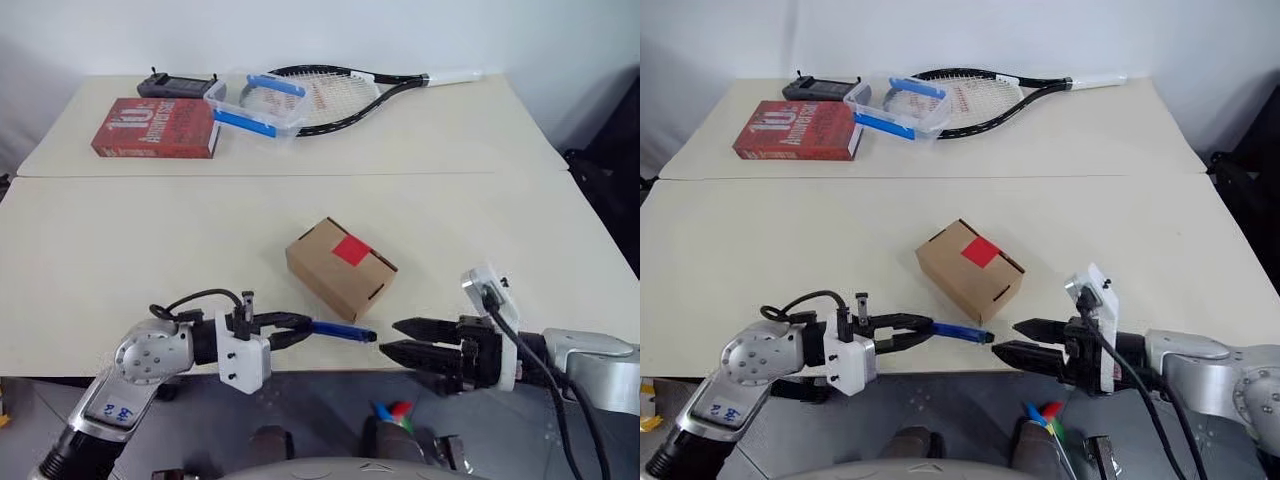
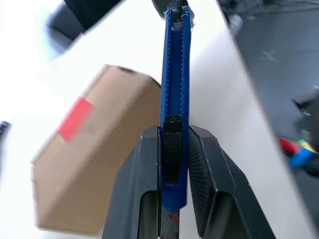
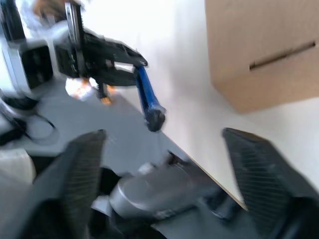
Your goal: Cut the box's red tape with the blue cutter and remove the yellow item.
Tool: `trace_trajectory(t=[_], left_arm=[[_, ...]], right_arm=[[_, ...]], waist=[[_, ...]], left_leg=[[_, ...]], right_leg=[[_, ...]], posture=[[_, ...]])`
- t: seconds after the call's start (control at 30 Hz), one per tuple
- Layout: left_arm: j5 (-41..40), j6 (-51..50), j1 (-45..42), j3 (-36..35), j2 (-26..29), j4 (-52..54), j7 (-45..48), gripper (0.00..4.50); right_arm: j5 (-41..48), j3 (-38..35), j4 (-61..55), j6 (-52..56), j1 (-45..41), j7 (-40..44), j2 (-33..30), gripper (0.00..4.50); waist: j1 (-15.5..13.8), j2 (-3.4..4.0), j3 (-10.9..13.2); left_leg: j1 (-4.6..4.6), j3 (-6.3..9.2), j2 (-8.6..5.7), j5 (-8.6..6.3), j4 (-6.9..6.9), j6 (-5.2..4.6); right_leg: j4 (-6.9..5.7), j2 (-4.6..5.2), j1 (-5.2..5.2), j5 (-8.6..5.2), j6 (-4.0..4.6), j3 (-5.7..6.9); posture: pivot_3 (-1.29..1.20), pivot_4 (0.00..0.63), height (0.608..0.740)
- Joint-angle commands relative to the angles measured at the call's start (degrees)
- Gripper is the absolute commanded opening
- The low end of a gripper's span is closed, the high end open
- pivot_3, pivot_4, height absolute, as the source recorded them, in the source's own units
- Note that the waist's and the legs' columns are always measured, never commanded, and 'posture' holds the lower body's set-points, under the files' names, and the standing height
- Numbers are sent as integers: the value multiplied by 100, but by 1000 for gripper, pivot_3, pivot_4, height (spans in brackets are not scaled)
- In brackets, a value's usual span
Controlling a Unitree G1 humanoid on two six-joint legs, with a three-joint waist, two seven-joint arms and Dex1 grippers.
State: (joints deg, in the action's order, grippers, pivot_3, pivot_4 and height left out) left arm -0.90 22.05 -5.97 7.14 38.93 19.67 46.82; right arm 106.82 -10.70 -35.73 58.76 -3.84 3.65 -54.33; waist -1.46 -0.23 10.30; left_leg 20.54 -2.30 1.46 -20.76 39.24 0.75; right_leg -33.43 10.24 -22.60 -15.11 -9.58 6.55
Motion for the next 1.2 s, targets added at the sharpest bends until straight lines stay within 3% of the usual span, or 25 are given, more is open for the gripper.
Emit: trace_trajectory(t=[0.03, 0.33, 0.43, 0.7, 0.93, 1.07, 1.2], left_arm=[[64, 124, -219, 93, -138, 58, -111, 410], [239, -158, -373, 356, -386, 52, -169, 410], [357, -213, -397, 416, -476, 83, -236, 410], [436, -248, -456, 446, -507, 66, -278, 410], [479, -273, -464, 478, -518, 84, -292, 410], [508, -308, -470, 485, -539, 93, -314, 410], [535, -323, -490, 491, -559, 85, -319, 410]], right_arm=[[618, 455, -105, -605, -303, -615, 6, 4485], [582, 1398, 8, -1047, -955, -1479, 372, 4485], [531, 1556, 50, -1004, -1037, -1499, 368, 3852], [527, 1699, 217, -1011, -1179, -1511, 408, 1120], [421, 1750, 275, -949, -1194, -1415, 450, 1120], [405, 1759, 303, -896, -1209, -1371, 457, 221], [386, 1789, 300, -842, -1187, -1332, 468, 152]], waist=[[11, 0, 0], [-20, 0, 0], [-19, 0, 0], [-7, 0, 0], [-12, 0, 0], [-9, 0, 0], [-9, 0, 0]], left_leg=[[0, -1, 1, 0, 0, 0], [7, -2, 2, -2, 0, 1], [9, -1, 2, -2, 0, 0], [10, -2, 7, -2, 0, 0], [10, -1, 7, -3, 0, 0], [10, -2, 7, -3, 0, 0], [11, -2, 7, -3, 0, 0]], right_leg=[[1, 0, 0, 0, 0, 0], [6, 0, -5, 1, -2, 6], [8, 0, -5, 1, -2, 7], [8, -2, -6, 1, -2, 10], [8, -2, -7, 1, -2, 11], [9, -2, -7, 1, -2, 10], [9, -2, -7, 1, -2, 11]], posture=[[0, 150, 740], [0, 150, 740], [0, 150, 740], [0, 150, 740], [0, 150, 740], [0, 150, 740], [0, 150, 740]])
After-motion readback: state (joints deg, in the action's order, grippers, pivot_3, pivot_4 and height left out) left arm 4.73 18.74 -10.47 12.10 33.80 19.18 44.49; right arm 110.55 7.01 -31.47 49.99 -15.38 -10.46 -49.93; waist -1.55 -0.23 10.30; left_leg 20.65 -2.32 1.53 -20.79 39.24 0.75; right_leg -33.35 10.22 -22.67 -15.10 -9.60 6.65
